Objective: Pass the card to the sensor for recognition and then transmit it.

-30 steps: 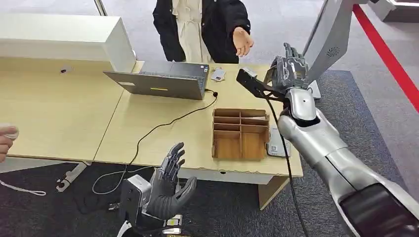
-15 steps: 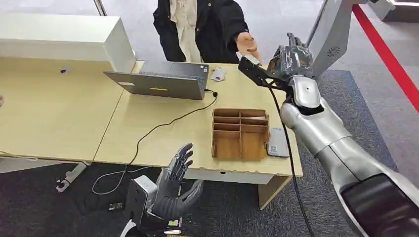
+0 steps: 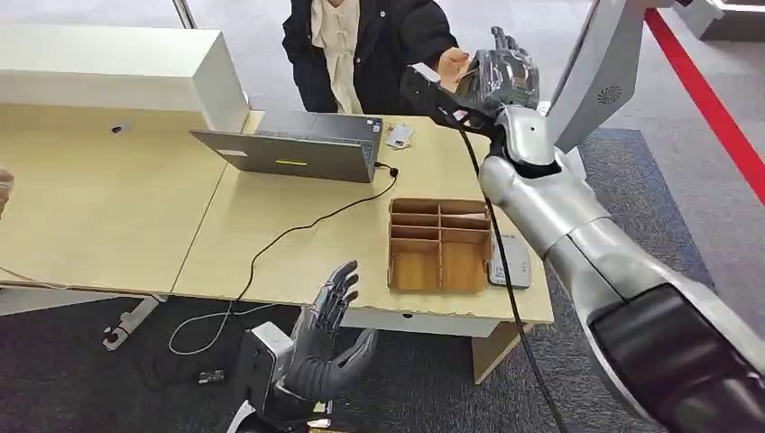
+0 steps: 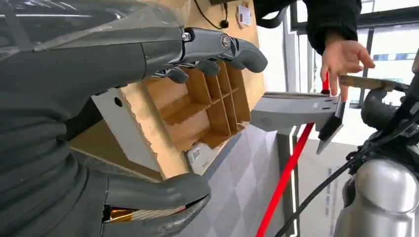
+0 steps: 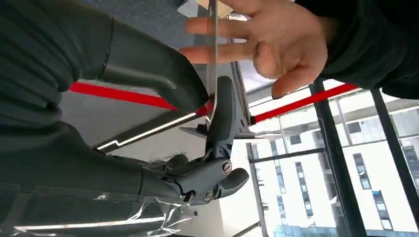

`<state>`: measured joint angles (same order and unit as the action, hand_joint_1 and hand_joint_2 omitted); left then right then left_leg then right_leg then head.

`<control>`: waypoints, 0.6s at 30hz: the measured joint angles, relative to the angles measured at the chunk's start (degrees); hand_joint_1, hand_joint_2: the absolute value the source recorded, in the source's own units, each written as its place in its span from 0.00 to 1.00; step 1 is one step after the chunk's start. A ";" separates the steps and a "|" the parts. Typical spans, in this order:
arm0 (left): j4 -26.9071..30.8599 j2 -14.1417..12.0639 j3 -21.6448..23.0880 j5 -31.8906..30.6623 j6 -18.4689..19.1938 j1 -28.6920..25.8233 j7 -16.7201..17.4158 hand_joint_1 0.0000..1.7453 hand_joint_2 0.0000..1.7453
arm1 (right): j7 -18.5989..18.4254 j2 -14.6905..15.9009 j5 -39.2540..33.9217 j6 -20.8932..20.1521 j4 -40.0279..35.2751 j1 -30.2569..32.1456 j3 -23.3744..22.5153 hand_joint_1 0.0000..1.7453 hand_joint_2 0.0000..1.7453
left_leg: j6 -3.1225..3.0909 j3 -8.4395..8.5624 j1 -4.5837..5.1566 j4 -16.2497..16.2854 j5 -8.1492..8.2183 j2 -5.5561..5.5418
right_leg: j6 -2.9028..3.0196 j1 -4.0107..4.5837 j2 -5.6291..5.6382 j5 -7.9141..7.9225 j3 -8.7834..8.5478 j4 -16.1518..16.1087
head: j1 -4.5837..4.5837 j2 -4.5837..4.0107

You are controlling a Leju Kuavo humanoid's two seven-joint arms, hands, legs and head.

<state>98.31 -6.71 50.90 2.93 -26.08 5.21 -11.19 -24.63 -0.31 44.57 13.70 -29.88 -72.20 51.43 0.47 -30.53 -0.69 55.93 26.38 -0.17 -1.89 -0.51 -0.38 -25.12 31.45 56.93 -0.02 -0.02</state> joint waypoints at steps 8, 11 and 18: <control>-0.02 0.07 -0.02 0.33 0.44 0.04 0.96 0.00 1.00 | 0.44 -2.21 -0.83 -0.09 3.35 -0.10 0.02 1.00 1.00 | 0.00 0.00 0.01 0.00 0.00 0.00 | 0.00 -0.01 0.00 0.00 0.01 0.00 | 0.02 0.00; -0.04 0.07 -0.02 0.48 0.44 0.05 1.01 0.00 1.00 | 0.50 -2.54 -1.03 -0.11 4.57 -0.09 0.02 1.00 1.00 | 0.00 0.00 0.00 0.00 0.00 -0.01 | 0.00 0.00 0.00 0.00 0.01 0.00 | 0.02 0.02; -0.07 0.07 -0.02 0.68 0.46 0.05 1.03 0.00 1.00 | 0.61 -2.82 -1.12 -0.11 6.21 -0.04 0.04 1.00 1.00 | 0.00 0.00 0.00 0.00 0.00 -0.01 | 0.00 0.00 0.00 0.00 0.02 0.00 | 0.02 0.00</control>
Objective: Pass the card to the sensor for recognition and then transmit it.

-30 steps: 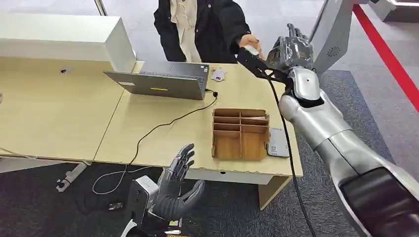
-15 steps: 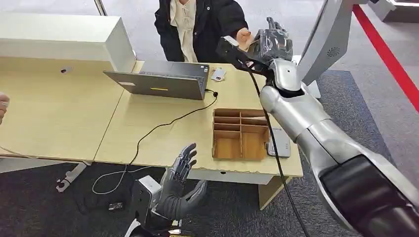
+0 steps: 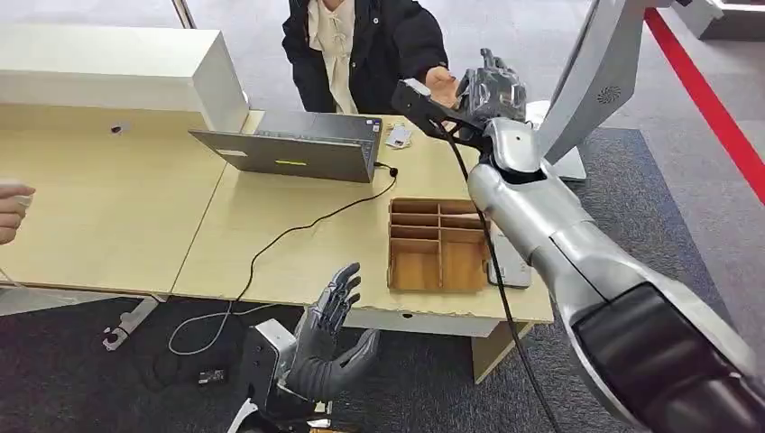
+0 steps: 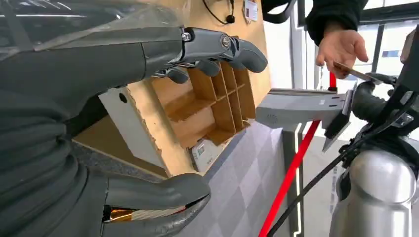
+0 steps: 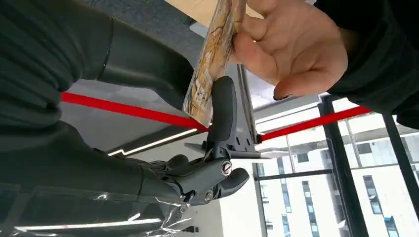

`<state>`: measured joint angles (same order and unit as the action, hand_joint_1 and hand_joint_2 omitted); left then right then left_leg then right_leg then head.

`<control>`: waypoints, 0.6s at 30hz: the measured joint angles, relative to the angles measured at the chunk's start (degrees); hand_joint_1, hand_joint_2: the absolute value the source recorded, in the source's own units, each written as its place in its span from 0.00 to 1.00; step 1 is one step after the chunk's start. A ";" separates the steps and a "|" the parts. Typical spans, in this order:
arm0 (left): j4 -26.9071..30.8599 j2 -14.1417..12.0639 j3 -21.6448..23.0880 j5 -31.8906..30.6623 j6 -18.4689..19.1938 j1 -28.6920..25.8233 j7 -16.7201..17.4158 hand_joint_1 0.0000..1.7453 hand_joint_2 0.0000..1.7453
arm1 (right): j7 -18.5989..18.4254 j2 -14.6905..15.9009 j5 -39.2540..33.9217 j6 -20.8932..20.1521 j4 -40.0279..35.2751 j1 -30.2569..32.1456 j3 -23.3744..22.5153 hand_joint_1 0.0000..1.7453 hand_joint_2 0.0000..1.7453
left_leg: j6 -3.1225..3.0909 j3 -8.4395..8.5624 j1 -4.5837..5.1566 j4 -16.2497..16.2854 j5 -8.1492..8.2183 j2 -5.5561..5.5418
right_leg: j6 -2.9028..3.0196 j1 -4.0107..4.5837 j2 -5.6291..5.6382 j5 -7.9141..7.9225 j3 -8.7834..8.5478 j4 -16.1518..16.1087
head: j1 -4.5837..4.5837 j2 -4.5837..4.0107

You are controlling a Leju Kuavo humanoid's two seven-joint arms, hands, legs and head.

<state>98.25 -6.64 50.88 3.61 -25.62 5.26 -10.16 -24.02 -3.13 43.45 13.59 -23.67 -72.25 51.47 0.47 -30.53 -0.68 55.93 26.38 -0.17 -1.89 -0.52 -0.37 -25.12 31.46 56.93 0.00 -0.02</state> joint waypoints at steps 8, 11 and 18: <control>-0.33 0.00 0.00 0.37 0.33 0.04 0.00 0.00 1.00 | -0.57 0.02 0.26 -0.09 1.25 0.03 0.09 0.00 1.00 | 0.00 0.00 0.00 0.00 0.00 0.00 | 0.00 0.00 0.00 0.00 0.00 0.00 | 0.00 0.00; -0.33 0.00 0.00 0.42 -0.04 0.04 0.00 0.00 1.00 | -0.59 0.02 0.03 0.63 1.42 0.11 0.20 0.00 1.00 | 0.00 0.01 0.00 0.00 0.00 0.00 | 0.00 0.00 0.00 0.00 0.00 0.00 | -0.02 0.02; -0.35 0.00 0.00 0.57 -2.71 -0.15 -0.61 0.00 1.00 | 8.70 -0.11 -6.95 12.27 0.92 0.39 -0.22 0.00 1.00 | 0.00 0.01 -0.01 0.00 0.00 0.00 | 0.00 0.01 0.00 0.00 -0.01 0.00 | -0.02 0.02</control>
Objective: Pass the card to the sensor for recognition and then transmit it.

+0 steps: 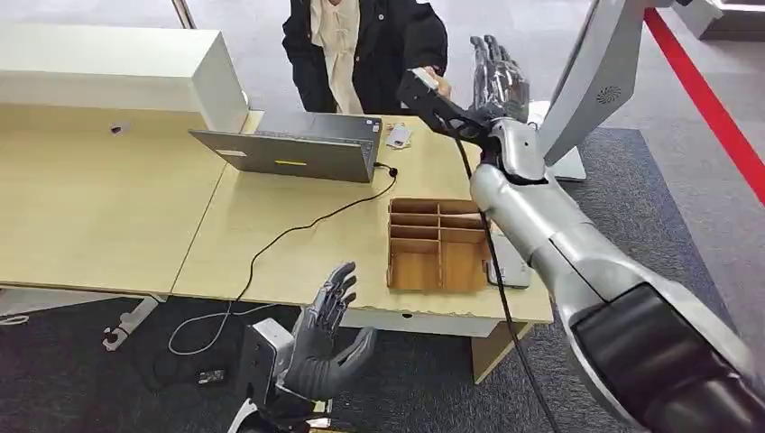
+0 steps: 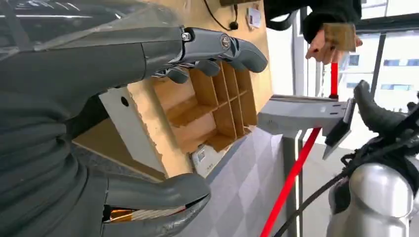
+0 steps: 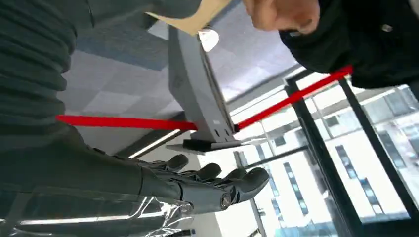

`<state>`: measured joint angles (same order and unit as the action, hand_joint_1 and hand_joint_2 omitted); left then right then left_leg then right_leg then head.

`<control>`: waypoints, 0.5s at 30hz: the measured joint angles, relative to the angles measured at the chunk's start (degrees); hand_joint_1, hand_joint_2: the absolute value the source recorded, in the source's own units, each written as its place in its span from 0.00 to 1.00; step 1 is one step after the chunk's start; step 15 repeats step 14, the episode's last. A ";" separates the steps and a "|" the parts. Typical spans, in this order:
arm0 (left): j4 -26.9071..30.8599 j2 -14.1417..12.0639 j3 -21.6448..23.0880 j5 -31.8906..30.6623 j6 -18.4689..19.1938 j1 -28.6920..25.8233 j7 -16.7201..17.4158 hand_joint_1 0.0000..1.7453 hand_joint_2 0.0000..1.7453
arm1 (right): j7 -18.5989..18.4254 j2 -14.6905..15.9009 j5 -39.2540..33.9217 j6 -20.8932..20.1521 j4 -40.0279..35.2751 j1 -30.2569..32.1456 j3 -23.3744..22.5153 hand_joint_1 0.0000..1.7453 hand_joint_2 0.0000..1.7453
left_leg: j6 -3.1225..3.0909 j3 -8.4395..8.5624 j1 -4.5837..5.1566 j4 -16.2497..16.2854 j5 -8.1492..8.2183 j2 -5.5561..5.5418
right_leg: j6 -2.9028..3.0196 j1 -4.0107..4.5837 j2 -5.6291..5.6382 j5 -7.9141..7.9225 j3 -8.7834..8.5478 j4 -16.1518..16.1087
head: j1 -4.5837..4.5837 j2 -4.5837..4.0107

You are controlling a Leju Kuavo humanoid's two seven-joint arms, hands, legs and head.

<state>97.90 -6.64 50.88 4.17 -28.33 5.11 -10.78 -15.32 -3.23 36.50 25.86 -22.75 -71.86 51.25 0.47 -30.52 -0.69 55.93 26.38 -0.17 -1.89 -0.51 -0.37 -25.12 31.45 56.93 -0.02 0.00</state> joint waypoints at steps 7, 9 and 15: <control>-0.02 0.00 -0.09 -0.44 -3.43 -0.18 -0.35 0.00 1.00 | 7.75 0.50 -5.98 10.65 -7.70 5.20 -1.64 0.00 1.00 | 0.00 0.02 -0.01 0.00 0.00 0.00 | 0.00 0.01 -0.01 -0.01 -0.02 0.00 | 0.00 0.00; 0.00 -0.06 -0.20 -0.92 -4.30 -0.41 -0.17 0.00 1.00 | 8.98 1.12 -8.35 12.48 -13.06 9.52 -2.45 0.00 1.00 | 0.00 0.05 -0.01 0.00 0.01 -0.01 | 0.00 0.01 -0.01 -0.01 -0.06 -0.01 | 0.00 0.00; 0.83 -0.57 -0.74 -2.10 -7.21 -1.62 0.55 0.00 1.00 | 13.81 2.67 -11.95 13.02 -30.13 23.02 -4.88 0.00 1.00 | 0.00 0.05 -0.01 0.00 0.02 -0.03 | 0.00 0.02 -0.01 -0.02 -0.06 -0.01 | -0.02 0.00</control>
